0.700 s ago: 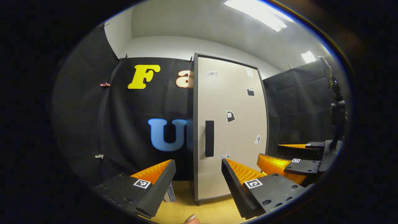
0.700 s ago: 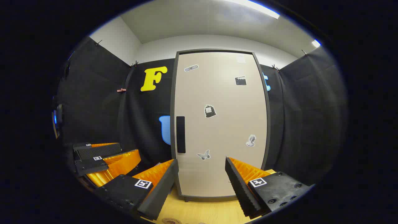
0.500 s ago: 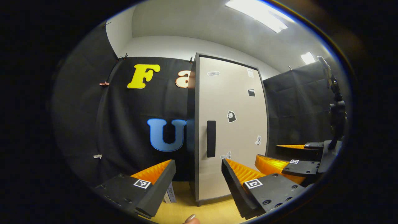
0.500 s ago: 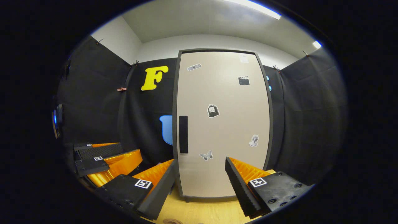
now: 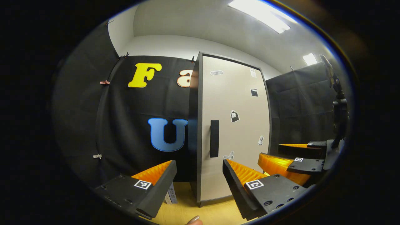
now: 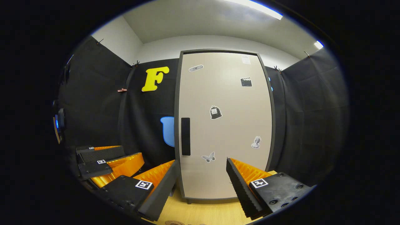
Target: Open the cabinet door with the right hand, grasp the bottle in the cabinet with the left hand and place it on the coaster, then close the cabinet door with the right hand.
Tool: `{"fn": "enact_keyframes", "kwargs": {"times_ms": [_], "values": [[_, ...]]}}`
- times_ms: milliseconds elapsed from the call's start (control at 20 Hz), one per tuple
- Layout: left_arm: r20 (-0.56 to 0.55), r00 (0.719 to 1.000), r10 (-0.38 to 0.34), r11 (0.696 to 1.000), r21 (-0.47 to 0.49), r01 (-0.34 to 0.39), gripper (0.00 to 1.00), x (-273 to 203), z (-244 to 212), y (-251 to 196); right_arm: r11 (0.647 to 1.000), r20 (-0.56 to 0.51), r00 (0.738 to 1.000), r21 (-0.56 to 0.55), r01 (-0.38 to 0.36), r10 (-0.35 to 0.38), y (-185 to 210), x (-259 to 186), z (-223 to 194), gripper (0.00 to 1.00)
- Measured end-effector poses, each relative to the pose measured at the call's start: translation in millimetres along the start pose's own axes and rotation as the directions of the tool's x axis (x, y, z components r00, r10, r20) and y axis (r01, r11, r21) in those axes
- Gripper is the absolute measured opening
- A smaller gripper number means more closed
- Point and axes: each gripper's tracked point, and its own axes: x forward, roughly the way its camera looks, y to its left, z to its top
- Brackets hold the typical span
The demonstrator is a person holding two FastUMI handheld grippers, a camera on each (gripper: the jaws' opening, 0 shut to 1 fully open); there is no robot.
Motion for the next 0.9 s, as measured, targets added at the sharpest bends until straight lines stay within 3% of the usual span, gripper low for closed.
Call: {"fn": "enact_keyframes", "kwargs": {"times_ms": [100,700,900], "values": [[0.003,1.0,0.003,1.0,0.001,-0.003,0.94,-0.8,0.5,0.7,1.0,0.007,1.0,0.002,-0.003,0.003,0.8,0.5,2.2,0.98],[0.015,1.0,0.024,1.0,0.004,-0.024,0.94,-11.1,3.2,15.4,1.0,0.023,0.999,0.005,-0.028,0.028,13.3,11.4,7.6,0.97],[0.009,0.998,0.06,0.998,0.016,-0.06,0.94,-19.9,-0.7,34.8,0.999,0.038,0.998,-0.006,-0.046,0.046,24.3,27.4,9.6,0.98]]}}
